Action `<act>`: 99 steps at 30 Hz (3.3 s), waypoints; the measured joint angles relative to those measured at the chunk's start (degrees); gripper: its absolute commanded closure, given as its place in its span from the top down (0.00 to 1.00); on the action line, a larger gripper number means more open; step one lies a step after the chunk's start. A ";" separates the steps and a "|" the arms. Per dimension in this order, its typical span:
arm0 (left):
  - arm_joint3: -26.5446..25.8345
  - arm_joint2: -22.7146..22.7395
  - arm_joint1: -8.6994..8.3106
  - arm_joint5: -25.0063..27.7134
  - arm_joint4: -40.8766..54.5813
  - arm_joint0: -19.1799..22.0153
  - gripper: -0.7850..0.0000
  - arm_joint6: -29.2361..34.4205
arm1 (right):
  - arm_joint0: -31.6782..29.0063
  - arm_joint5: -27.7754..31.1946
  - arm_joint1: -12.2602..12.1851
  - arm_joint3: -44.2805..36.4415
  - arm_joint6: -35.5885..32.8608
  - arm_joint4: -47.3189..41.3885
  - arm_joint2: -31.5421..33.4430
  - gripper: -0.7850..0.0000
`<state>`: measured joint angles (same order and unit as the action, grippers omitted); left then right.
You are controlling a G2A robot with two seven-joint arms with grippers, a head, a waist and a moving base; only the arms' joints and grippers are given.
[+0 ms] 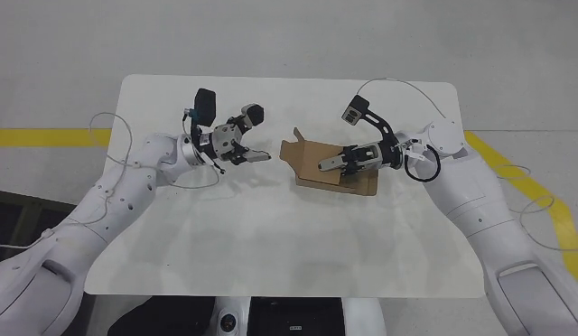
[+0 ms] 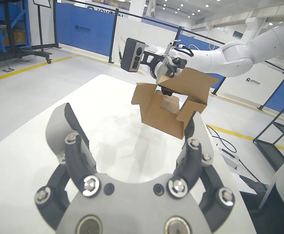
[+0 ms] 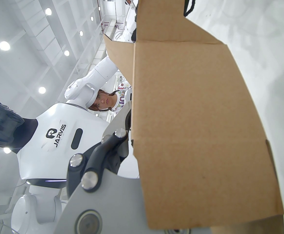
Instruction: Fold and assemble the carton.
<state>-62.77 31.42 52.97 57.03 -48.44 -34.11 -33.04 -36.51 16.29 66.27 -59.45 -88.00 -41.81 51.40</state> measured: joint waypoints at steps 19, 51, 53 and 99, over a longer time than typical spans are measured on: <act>7.64 1.20 6.54 -7.30 1.82 3.16 1.00 6.14 | 0.00 0.00 0.00 0.00 0.00 0.00 0.00 0.00; 21.29 -2.09 18.24 0.98 4.42 9.10 1.00 9.71 | 0.00 0.00 0.00 0.00 0.00 0.00 0.00 0.00; 20.09 -2.85 17.74 0.97 3.94 8.27 1.00 7.90 | 0.00 0.00 0.00 0.00 0.00 0.00 0.00 0.00; 8.09 -14.41 9.33 0.97 6.73 9.91 1.00 3.82 | 0.00 0.00 0.00 0.00 0.00 0.00 0.00 0.00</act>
<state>-54.68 17.01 62.30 58.00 -41.71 -24.20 -29.21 -36.51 16.29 66.27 -59.45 -88.00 -41.81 51.40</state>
